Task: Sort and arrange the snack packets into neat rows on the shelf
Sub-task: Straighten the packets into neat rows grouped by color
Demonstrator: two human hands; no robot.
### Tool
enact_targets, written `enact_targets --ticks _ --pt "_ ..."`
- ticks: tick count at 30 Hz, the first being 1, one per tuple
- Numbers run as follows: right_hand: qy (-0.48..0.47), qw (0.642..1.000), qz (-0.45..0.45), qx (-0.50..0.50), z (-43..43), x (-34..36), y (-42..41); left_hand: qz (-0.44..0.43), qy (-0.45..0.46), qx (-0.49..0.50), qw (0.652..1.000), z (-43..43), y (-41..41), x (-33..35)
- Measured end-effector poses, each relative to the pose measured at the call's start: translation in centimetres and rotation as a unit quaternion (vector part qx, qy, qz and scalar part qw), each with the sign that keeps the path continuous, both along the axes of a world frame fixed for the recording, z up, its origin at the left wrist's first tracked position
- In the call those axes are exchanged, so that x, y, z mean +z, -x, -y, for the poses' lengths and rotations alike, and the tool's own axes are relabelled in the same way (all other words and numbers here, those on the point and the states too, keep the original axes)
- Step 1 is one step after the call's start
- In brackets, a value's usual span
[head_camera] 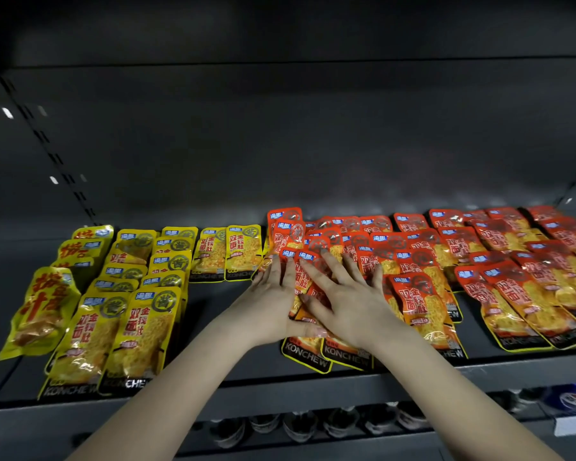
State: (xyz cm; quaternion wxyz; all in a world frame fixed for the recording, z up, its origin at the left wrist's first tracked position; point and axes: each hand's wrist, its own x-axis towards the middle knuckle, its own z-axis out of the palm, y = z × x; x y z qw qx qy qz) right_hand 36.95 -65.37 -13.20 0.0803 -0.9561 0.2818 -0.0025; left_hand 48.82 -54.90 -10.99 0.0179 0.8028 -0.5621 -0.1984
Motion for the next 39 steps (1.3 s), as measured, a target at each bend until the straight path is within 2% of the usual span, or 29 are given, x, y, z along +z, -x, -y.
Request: enact_targets --ticks 24,35,39 --pt "0.006 1.0 -0.005 -0.002 3.8 0.0 4.3 -0.027 0.014 0.013 0.999 3.9 4.0 -0.6" --pt "0.013 1.0 0.0 -0.007 4.6 0.1 5.2 -0.009 0.015 0.006 1.0 5.0 4.6 -0.9" --pt "0.009 1.0 -0.001 -0.007 4.8 0.1 5.3 0.035 -0.001 0.0 0.999 5.3 4.7 -0.8"
